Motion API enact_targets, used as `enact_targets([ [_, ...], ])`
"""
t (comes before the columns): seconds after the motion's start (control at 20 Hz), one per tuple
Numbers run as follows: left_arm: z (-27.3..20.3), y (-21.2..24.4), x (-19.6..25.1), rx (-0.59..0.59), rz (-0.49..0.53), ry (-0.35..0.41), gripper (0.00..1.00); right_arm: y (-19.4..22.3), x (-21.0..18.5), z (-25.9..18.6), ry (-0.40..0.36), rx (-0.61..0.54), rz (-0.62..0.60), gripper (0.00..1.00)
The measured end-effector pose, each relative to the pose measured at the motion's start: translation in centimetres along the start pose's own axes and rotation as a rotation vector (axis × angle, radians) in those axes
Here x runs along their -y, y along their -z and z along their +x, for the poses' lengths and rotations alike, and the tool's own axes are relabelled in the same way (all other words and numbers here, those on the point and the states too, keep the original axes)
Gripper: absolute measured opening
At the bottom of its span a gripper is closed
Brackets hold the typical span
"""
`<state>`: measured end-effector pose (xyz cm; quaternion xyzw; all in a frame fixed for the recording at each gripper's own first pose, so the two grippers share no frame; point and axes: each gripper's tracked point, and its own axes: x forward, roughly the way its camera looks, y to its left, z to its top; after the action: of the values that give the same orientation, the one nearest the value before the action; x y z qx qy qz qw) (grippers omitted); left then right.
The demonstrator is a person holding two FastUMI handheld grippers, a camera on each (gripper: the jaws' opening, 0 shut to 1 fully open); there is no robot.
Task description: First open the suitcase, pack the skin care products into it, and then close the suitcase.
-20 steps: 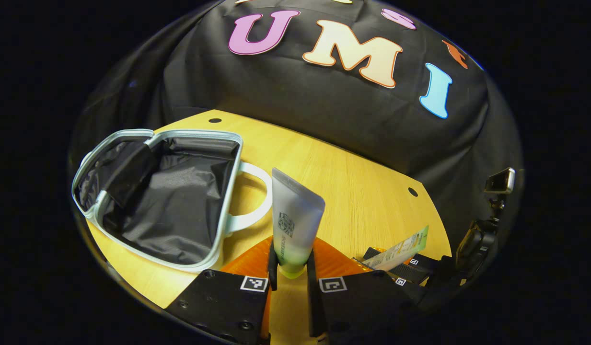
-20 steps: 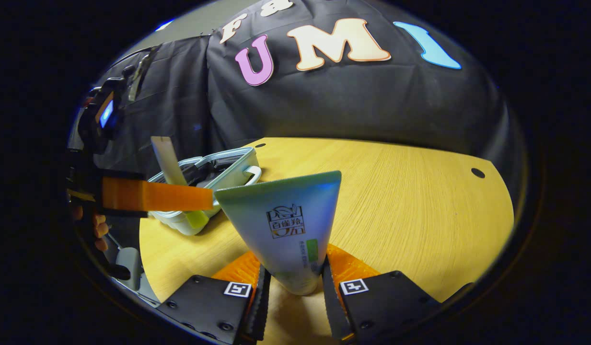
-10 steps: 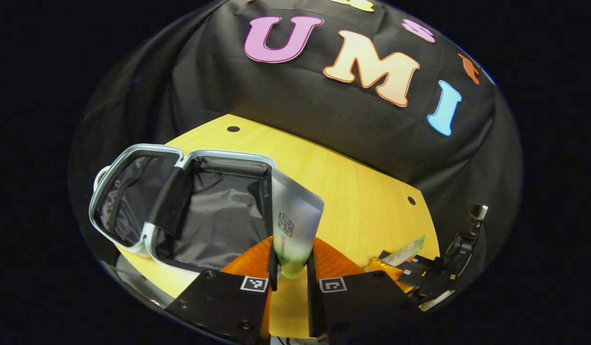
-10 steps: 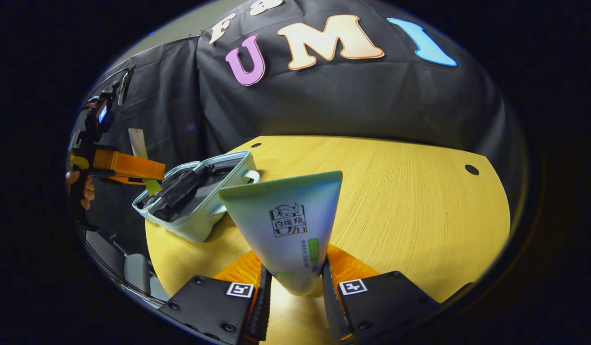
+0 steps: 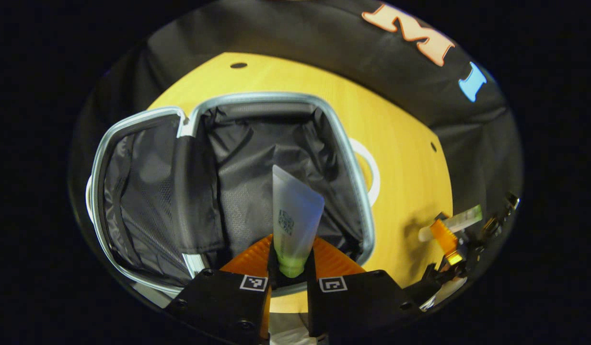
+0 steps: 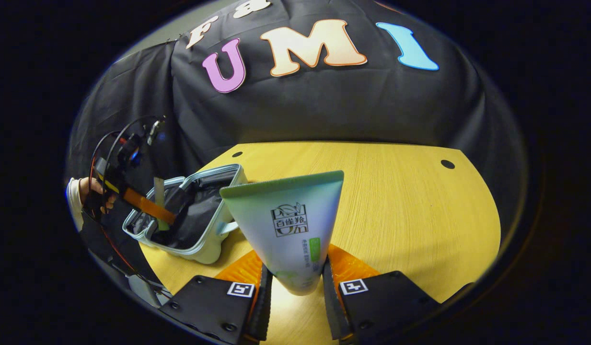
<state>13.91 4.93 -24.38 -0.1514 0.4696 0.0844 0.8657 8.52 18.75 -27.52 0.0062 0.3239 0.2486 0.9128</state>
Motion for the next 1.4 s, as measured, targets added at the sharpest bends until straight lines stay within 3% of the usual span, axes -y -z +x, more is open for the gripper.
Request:
enact_targets([
  [0.1,1.0,1.2,-1.6,-0.113,0.008,-0.019,0.22,-1.2,-1.4,0.2,0.007,0.012,0.000,0.50],
  [0.3,2.9,2.7,-3.0,-0.255,-0.045,-0.003,0.25,-3.4,-5.0,0.6,-0.004,-0.001,-0.059,0.49],
  [0.5,4.0,3.1,-3.8,-0.296,-0.047,0.004,0.25,-5.2,-10.5,0.9,-0.094,-0.046,-0.049,0.50],
  [0.6,4.1,3.2,-4.0,-0.298,-0.059,0.016,0.25,-5.6,-12.5,1.4,-0.111,-0.063,-0.103,0.46],
  [0.7,4.0,3.0,-3.7,-0.284,-0.066,0.038,0.25,-5.7,-15.0,1.7,-0.142,-0.081,-0.127,0.50],
  [0.8,3.5,2.9,-3.7,-0.267,-0.069,0.044,0.27,-5.3,-17.0,2.3,-0.171,-0.112,-0.142,0.46],
  [0.9,1.9,2.7,-2.3,-0.228,-0.093,0.101,0.38,-5.8,-17.9,2.8,-0.152,-0.111,-0.248,0.50],
  [0.95,1.0,2.5,-1.9,-0.197,-0.098,0.128,0.57,-5.4,-18.9,3.4,-0.154,-0.121,-0.289,0.46],
  [1.05,-1.1,2.7,-1.7,-0.144,-0.095,0.161,0.76,-4.2,-21.5,4.3,-0.189,-0.165,-0.302,0.50],
  [1.1,-2.1,3.0,-2.0,-0.122,-0.097,0.171,0.85,-3.4,-22.4,4.9,-0.204,-0.194,-0.297,0.47],
  [1.2,-4.1,3.6,-3.0,-0.083,-0.121,0.184,0.94,-1.5,-23.7,6.4,-0.223,-0.263,-0.285,0.47],
  [1.4,-8.5,5.1,-6.9,-0.010,-0.179,0.153,0.97,2.1,-24.4,7.7,-0.224,-0.390,-0.273,0.47],
])
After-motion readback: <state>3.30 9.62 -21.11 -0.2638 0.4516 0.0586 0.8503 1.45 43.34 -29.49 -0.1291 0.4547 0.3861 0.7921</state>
